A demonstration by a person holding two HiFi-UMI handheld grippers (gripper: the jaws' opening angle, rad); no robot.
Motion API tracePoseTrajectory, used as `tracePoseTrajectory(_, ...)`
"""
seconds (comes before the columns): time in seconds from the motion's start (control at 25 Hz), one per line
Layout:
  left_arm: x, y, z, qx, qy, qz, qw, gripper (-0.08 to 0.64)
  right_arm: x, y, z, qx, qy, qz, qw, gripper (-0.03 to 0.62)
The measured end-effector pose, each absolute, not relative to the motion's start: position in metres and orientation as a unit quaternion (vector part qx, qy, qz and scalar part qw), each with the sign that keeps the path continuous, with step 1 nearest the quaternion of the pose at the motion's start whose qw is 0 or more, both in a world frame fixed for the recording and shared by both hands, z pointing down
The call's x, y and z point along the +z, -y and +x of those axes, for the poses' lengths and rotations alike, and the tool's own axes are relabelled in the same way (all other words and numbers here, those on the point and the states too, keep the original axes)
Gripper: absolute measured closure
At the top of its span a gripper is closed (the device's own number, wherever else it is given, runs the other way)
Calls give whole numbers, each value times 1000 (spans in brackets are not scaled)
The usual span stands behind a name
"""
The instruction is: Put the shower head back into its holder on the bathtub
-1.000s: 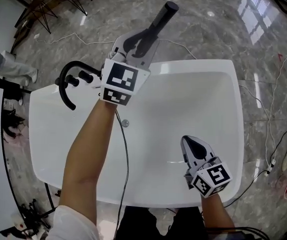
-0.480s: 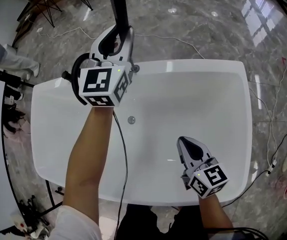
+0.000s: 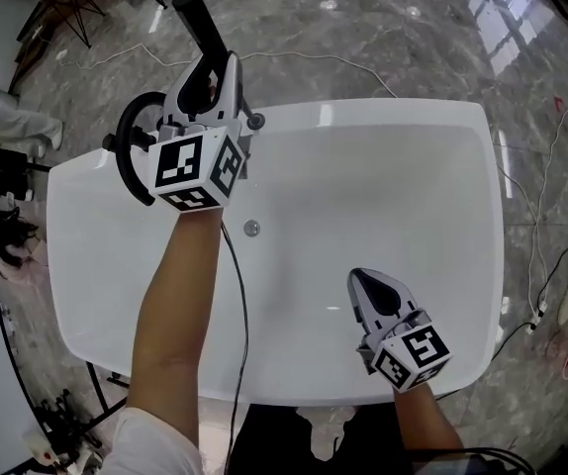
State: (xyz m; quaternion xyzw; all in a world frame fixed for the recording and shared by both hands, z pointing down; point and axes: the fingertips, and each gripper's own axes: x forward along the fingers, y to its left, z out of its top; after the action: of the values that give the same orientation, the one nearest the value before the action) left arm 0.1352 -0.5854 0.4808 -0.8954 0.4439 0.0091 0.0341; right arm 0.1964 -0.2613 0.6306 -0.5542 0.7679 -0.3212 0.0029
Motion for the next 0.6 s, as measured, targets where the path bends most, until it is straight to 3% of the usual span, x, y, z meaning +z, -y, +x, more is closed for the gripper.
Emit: tracePoseTrajectory(0.6, 572, 610, 105, 15, -468, -883, -14, 431, 670, 294, 200, -277, -795, -538, -50, 581)
